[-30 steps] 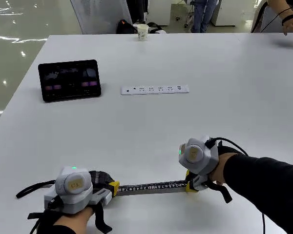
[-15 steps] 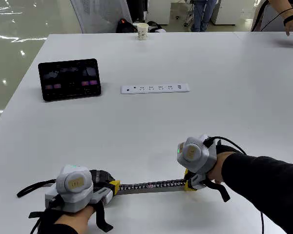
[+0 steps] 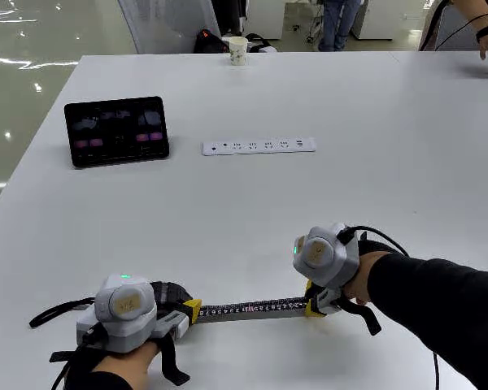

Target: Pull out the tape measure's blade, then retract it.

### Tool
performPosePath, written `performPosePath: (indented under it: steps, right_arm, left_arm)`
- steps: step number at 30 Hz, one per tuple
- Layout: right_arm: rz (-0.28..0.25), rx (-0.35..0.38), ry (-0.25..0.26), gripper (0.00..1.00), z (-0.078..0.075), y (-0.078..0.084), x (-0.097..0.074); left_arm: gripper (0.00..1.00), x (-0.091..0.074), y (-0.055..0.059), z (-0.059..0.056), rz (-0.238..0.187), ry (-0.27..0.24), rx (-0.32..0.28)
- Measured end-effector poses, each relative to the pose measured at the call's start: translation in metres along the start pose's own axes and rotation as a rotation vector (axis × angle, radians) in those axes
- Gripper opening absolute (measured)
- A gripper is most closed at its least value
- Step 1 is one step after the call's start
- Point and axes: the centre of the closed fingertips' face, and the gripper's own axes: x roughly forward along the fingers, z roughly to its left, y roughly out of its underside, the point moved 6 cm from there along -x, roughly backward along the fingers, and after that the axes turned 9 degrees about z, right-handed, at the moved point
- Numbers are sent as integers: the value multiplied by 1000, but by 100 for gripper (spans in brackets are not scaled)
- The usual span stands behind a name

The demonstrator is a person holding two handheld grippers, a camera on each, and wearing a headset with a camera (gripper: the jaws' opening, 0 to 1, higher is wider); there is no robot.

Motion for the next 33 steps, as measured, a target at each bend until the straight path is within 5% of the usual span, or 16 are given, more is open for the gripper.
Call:
performPosePath:
  steps: [33]
  right_arm:
    - [3,-1,-4,11,0,-10,2]
  left_arm:
    - [62,2,-1,1,0,2,-4]
